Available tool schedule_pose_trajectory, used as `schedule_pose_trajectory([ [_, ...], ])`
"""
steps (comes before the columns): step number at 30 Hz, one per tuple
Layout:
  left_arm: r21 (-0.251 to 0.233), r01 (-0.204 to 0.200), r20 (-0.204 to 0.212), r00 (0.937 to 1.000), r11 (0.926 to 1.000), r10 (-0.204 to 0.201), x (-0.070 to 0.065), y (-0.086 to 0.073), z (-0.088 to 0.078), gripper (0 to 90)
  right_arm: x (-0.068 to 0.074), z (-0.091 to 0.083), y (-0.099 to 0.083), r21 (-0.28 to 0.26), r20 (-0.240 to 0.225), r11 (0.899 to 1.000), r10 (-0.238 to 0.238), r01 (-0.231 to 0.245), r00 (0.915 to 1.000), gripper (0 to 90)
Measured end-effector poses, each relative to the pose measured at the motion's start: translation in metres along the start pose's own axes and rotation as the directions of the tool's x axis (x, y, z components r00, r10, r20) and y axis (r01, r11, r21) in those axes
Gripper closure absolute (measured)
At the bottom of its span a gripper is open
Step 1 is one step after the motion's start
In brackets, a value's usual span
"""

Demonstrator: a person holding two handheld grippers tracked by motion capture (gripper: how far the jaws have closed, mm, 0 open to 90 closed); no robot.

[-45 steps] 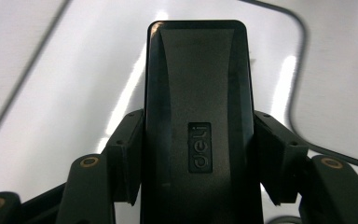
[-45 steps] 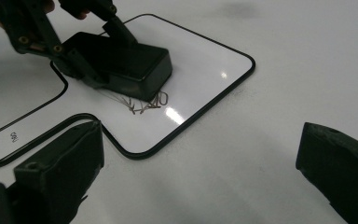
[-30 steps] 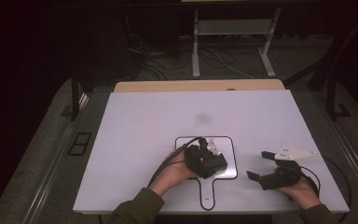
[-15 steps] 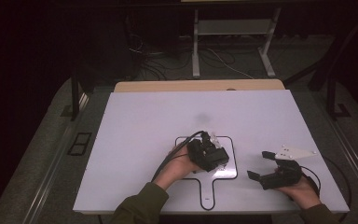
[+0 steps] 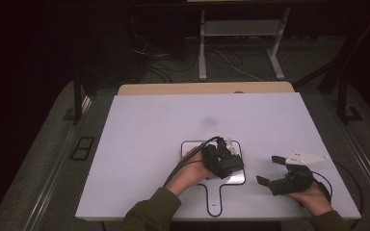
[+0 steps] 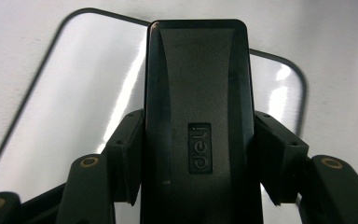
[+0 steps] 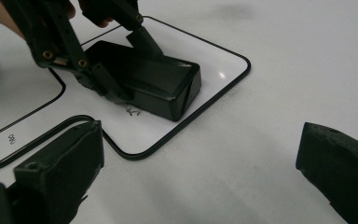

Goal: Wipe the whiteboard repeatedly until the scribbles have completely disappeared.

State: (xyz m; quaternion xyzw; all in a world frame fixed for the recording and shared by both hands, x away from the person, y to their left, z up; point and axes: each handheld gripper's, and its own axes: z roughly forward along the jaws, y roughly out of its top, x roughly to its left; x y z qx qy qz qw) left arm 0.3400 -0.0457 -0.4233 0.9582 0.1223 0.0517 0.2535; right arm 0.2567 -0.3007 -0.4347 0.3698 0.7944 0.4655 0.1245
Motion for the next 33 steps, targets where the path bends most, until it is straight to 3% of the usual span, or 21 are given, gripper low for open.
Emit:
schedule_pose_trajectory([
  [7, 0.001, 0.008, -0.002, 1.0, 1.0, -0.008, 0.004, 0.005, 0.003, 39.8, 0.001, 0.001, 0.0, 0.005, -0.003, 1.0, -0.004, 0.004, 1.0, 0.0],
  [15, 0.012, -0.035, 0.033, 0.9989, 0.9993, 0.034, -0.019, 0.007, 0.003, 39.8, 0.0, 0.001, 0.0, 0.003, -0.003, 1.0, -0.003, 0.003, 1.0, 0.0],
  [22, 0.011, 0.001, -0.005, 1.0, 0.9999, -0.001, -0.005, 0.004, 0.002, 39.8, 0.001, -0.001, 0.001, -0.004, 0.002, 1.0, -0.005, 0.005, 1.0, 0.0],
  [24, 0.022, -0.02, -0.008, 0.9998, 0.9996, 0.02, -0.008, 0.005, 0.001, 39.8, 0.0, -0.001, 0.0, -0.004, 0.003, 1.0, -0.005, 0.005, 1.0, 0.0],
  [29, 0.021, -0.048, 0.036, 0.9982, 0.9986, 0.047, -0.02, 0.004, 0.0, 39.9, 0.0, 0.0, 0.0, -0.001, 0.002, 1.0, -0.006, 0.006, 1.0, 0.0],
  [31, 0.017, -0.038, 0.042, 0.9984, 0.9991, 0.037, -0.022, 0.004, 0.0, 39.9, 0.0, 0.0, 0.0, 0.0, 0.003, 1.0, -0.008, 0.008, 1.0, 0.0],
  [33, 0.013, -0.03, 0.019, 0.9994, 0.9995, 0.03, -0.017, 0.005, 0.001, 39.9, 0.001, 0.0, 0.001, 0.001, 0.004, 1.0, -0.008, 0.008, 1.0, 0.0],
])
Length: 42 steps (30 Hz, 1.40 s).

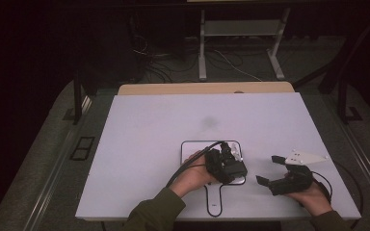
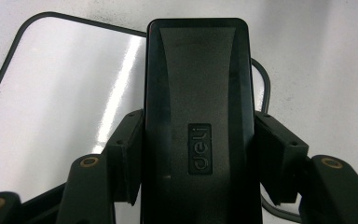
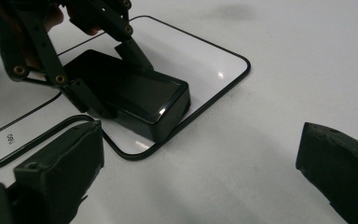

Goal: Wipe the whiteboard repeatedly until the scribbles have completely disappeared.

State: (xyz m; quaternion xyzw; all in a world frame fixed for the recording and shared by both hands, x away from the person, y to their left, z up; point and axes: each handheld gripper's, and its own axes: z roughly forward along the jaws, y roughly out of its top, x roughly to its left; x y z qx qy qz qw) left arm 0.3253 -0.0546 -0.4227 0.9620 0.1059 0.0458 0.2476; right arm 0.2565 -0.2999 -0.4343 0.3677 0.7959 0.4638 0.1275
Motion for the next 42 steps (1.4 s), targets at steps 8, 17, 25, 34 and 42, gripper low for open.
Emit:
schedule_pose_trajectory([
  [8, 0.005, 0.031, -0.018, 0.9994, 0.9995, -0.031, 0.01, 0.005, 0.003, 39.9, 0.0, 0.0, 0.0, 0.003, 0.004, 1.0, -0.003, 0.003, 1.0, 0.0],
  [17, 0.005, 0.034, -0.03, 0.999, 0.9994, -0.034, 0.008, 0.004, 0.002, 39.9, 0.001, -0.001, 0.0, -0.003, 0.006, 1.0, -0.003, 0.003, 1.0, 0.0],
  [25, 0.006, 0.053, -0.033, 0.9981, 0.9986, -0.053, 0.023, 0.005, 0.004, 39.8, -0.002, -0.001, 0.0, -0.003, 0.008, 1.0, -0.001, 0.001, 1.0, 0.0],
  [34, -0.002, 0.007, 0.035, 0.9993, 1.0, -0.007, -0.001, 0.005, 0.003, 39.8, 0.0, 0.0, 0.0, -0.002, 0.005, 1.0, -0.005, 0.005, 1.0, 0.0],
  [42, -0.028, 0.072, 0.0, 0.9974, 0.997, -0.072, 0.028, 0.002, 0.005, 39.8, -0.001, 0.0, -0.001, -0.001, 0.006, 1.0, 0.0, 0.0, 1.0, 0.0],
])
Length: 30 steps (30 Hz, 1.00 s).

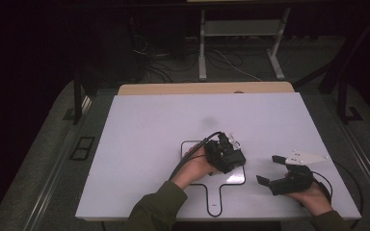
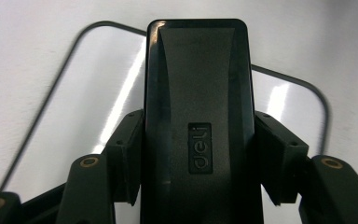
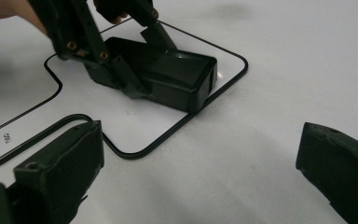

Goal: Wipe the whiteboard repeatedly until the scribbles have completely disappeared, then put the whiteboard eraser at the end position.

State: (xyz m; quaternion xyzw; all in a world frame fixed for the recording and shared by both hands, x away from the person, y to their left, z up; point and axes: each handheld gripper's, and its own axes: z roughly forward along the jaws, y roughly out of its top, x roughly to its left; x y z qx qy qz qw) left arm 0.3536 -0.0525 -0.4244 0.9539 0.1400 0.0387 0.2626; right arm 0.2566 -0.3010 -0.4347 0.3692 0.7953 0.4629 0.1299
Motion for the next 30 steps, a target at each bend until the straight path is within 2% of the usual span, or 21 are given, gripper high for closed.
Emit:
schedule_pose_trajectory([
  [3, -0.006, -0.005, 0.002, 1.0, 1.0, 0.005, -0.001, -0.001, -0.002, 39.8, 0.0, 0.0, 0.0, -0.001, -0.002, 1.0, 0.0, 0.0, 1.0, 0.0],
  [6, -0.027, -0.004, 0.023, 0.9997, 0.9996, 0.005, -0.001, -0.002, -0.01, 39.8, 0.0, 0.0, 0.0, -0.002, -0.003, 1.0, -0.001, 0.001, 1.0, 0.0],
  [7, -0.051, 0.012, 0.026, 0.9996, 0.9986, -0.011, -0.002, -0.002, -0.013, 39.8, 0.0, 0.0, 0.0, -0.002, -0.003, 1.0, -0.003, 0.003, 1.0, 0.0],
  [10, -0.084, 0.02, 0.03, 0.9994, 0.9962, -0.017, -0.001, -0.001, -0.026, 39.8, 0.001, 0.0, 0.0, 0.002, -0.008, 1.0, 0.004, -0.004, 1.0, 0.0],
  [12, -0.095, 0.024, 0.039, 0.999, 0.9952, -0.021, 0.003, 0.001, -0.035, 39.8, 0.0, 0.0, 0.0, -0.006, -0.003, 1.0, -0.01, 0.01, 0.9999, 0.0],
  [13, -0.097, 0.028, 0.036, 0.9991, 0.9949, -0.025, 0.005, 0.001, -0.038, 39.8, 0.001, 0.0, 0.0, -0.001, -0.005, 1.0, -0.001, 0.001, 1.0, 0.0],
  [15, -0.115, 0.057, 0.025, 0.9982, 0.9917, -0.054, 0.011, 0.002, -0.045, 39.8, 0.001, -0.001, 0.0, -0.001, -0.006, 1.0, 0.003, -0.003, 1.0, 0.0],
  [19, -0.141, 0.077, 0.0, 0.997, 0.987, -0.078, 0.031, 0.001, -0.057, 39.8, 0.0, -0.001, 0.0, -0.007, 0.0, 1.0, 0.002, -0.002, 1.0, 0.0],
  [20, -0.137, 0.066, -0.012, 0.9976, 0.9884, -0.069, 0.037, 0.002, -0.06, 39.7, 0.0, -0.001, 0.001, -0.009, -0.002, 1.0, 0.001, -0.001, 1.0, 0.0],
  [23, -0.136, 0.097, -0.031, 0.9943, 0.9859, -0.102, 0.053, 0.004, -0.064, 39.8, 0.0, 0.0, 0.001, -0.006, -0.004, 1.0, 0.005, -0.005, 1.0, 0.0],
  [26, -0.141, 0.115, -0.047, 0.9913, 0.9833, -0.123, 0.073, 0.006, -0.063, 39.7, 0.0, 0.001, 0.001, -0.007, -0.009, 1.0, 0.005, -0.005, 0.9999, 0.0],
  [28, -0.126, 0.122, -0.065, 0.9892, 0.9845, -0.131, 0.087, 0.007, -0.061, 39.7, 0.0, 0.001, 0.001, -0.006, -0.011, 1.0, 0.007, -0.007, 0.9999, 0.0],
  [30, -0.124, 0.144, -0.077, 0.985, 0.9817, -0.154, 0.1, 0.008, -0.056, 39.7, 0.0, 0.001, 0.0, -0.005, -0.013, 1.0, 0.007, -0.007, 0.9999, 0.0],
])
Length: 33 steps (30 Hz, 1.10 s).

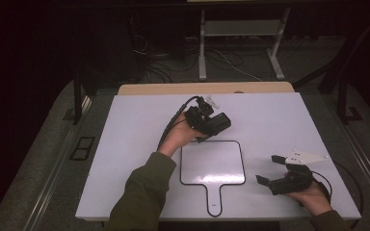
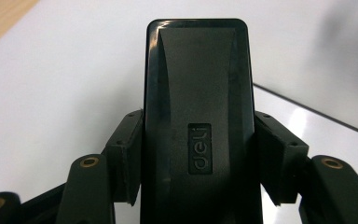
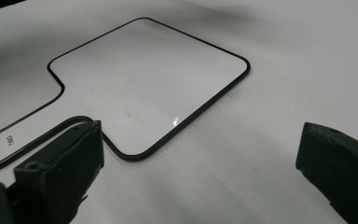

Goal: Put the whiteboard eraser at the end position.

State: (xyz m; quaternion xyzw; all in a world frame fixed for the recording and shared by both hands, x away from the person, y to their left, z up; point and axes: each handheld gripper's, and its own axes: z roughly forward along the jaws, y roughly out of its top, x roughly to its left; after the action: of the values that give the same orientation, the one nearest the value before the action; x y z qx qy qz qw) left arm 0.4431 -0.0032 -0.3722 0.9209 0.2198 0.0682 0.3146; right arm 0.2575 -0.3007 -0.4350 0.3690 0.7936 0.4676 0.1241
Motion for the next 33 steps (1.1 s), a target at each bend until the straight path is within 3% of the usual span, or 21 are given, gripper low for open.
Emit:
schedule_pose_trajectory([
  [6, 0.013, 0.052, -0.025, 0.9983, 0.9985, -0.052, 0.037, 0.005, 0.021, 39.7, 0.001, 0.001, 0.001, -0.004, -0.007, 1.0, 0.002, -0.002, 1.0, 0.0],
  [9, 0.015, 0.09, -0.035, 0.9954, 0.9959, -0.089, 0.048, 0.004, 0.031, 39.6, 0.0, 0.001, 0.001, -0.006, -0.013, 1.0, 0.009, -0.009, 0.9999, 0.0],
  [15, 0.036, 0.122, -0.057, 0.9911, 0.9919, -0.12, 0.063, 0.002, 0.051, 39.5, -0.001, 0.001, 0.0, -0.01, -0.018, 1.0, 0.007, -0.007, 0.9998, 0.0],
  [23, 0.058, 0.142, -0.048, 0.9891, 0.9882, -0.139, 0.067, -0.001, 0.07, 39.0, -0.002, 0.0, -0.001, -0.011, -0.024, 1.0, 0.007, -0.007, 0.9997, 0.0],
  [33, -0.028, 0.16, -0.024, 0.9867, 0.9866, -0.161, 0.072, -0.004, 0.056, 29.2, -0.003, 0.001, 0.0, -0.008, -0.022, 1.0, 0.007, -0.007, 0.9997, 0.0],
])
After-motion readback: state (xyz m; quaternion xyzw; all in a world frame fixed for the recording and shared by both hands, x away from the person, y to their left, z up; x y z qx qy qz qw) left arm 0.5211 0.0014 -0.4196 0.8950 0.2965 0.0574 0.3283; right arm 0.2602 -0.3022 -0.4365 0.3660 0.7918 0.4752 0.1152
